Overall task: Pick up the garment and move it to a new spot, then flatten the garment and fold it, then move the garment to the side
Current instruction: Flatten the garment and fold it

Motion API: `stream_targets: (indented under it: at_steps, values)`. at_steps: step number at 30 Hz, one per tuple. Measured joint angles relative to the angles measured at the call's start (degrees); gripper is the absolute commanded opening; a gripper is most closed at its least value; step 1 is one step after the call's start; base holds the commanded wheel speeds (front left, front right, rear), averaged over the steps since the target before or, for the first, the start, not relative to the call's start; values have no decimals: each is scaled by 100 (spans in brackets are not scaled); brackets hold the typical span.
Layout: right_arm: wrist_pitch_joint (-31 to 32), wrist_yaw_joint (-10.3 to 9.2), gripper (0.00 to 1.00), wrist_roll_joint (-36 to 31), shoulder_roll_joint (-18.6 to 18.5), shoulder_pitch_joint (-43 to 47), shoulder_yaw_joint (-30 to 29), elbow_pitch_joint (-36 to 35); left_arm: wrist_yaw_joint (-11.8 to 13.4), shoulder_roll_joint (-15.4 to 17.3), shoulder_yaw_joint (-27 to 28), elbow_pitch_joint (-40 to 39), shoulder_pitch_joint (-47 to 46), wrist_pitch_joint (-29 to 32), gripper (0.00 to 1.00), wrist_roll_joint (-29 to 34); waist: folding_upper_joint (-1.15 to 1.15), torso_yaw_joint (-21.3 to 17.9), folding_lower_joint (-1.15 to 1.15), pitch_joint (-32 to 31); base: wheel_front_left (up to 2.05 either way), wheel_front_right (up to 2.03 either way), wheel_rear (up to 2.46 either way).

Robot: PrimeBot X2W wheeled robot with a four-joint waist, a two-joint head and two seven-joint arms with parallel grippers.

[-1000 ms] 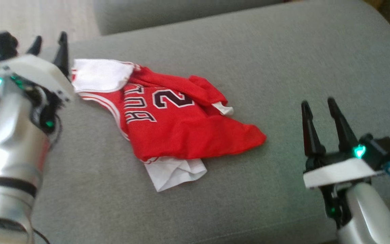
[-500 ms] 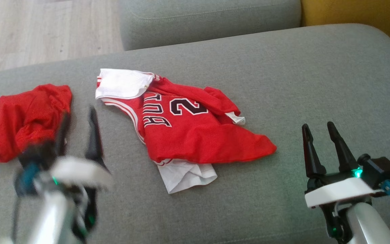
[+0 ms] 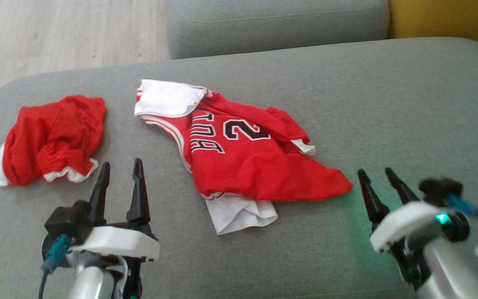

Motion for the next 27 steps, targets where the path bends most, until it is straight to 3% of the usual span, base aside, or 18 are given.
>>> stream_targets:
  at_steps: [3,9,13,14,15,16,22,27]
  values:
    - [1013,0,100,383,-63,-520,156,610,-96,-85,51,77,-5,0,100,57,0,113,0,30,0,0,0]
    - [2426,0,100,858,-188,-1077,249,1543,-242,-156,141,236,-13,0,100,152,0,454,0,71,0,0,0]
    - [2705,0,100,881,-191,-1083,248,1730,-249,-224,264,240,-14,0,100,201,0,585,0,117,0,0,0]
    - [2709,0,88,909,-191,-1092,248,1728,-268,-232,287,241,-14,0,100,202,0,602,0,129,0,0,0]
    - [2708,0,32,931,-191,-1098,249,1727,-291,-233,298,244,-14,0,100,202,0,613,0,140,0,0,0]
    - [2697,0,0,933,-191,-1104,247,1728,-291,-236,303,245,-14,0,100,204,0,615,0,148,0,0,0]
    - [2112,0,0,879,-225,-1139,62,1709,-294,-268,470,237,-14,0,100,253,0,483,0,174,0,0,0]
    - [1857,0,0,587,-688,-1486,-370,1558,-294,-287,522,199,-15,0,100,269,0,294,0,244,0,0,0]
